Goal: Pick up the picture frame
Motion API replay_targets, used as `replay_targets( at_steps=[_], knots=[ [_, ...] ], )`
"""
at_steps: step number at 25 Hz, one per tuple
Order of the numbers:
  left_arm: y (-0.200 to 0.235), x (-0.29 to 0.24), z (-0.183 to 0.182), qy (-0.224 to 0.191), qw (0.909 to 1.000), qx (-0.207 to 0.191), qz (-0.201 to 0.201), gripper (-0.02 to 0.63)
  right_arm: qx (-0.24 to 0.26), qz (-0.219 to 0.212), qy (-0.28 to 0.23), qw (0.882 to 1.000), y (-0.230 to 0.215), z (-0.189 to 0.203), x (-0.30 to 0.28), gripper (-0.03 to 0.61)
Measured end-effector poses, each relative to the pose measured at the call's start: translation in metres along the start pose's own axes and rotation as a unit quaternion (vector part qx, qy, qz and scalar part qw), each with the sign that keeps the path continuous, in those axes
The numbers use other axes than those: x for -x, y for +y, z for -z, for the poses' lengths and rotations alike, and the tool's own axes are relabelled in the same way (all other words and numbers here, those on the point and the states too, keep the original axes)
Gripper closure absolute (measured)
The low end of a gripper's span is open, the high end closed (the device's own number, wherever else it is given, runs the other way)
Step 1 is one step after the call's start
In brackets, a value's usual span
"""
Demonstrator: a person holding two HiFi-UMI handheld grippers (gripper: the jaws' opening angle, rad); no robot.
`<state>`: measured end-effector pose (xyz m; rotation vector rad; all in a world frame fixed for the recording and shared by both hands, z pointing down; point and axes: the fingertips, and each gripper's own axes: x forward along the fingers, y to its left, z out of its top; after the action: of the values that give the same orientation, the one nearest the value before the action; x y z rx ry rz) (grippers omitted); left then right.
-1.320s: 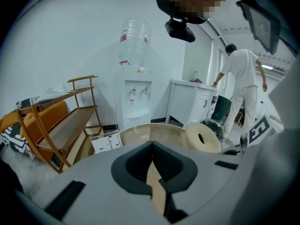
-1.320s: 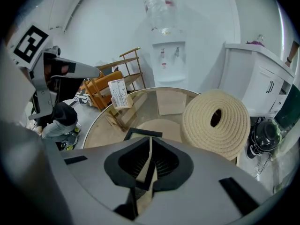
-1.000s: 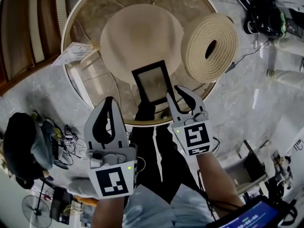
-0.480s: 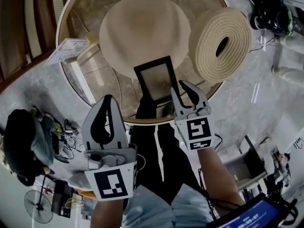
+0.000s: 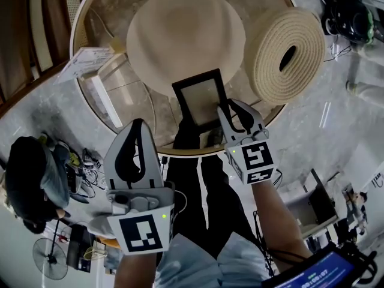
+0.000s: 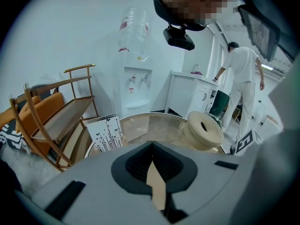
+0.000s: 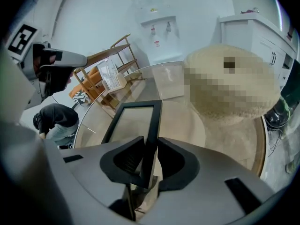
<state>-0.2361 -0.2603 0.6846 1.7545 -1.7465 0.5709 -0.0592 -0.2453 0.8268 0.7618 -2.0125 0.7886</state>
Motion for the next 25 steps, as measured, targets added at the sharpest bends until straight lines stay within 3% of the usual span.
replay_targets(
  at_steps=[13, 25],
  knots=[
    [-0.007, 0.014, -0.013, -0.015, 0.9999, -0.003, -0.002, 0.598, 0.005, 0.009, -0.022, 1.000, 0.004, -0.019, 0.016, 0.497],
    [-0.002, 0.045, -0.055, -0.062, 0.9976, -0.026, -0.018, 0.598, 0.024, 0.014, -0.075, 0.997, 0.014, -0.073, 0.056, 0.497]
  ],
)
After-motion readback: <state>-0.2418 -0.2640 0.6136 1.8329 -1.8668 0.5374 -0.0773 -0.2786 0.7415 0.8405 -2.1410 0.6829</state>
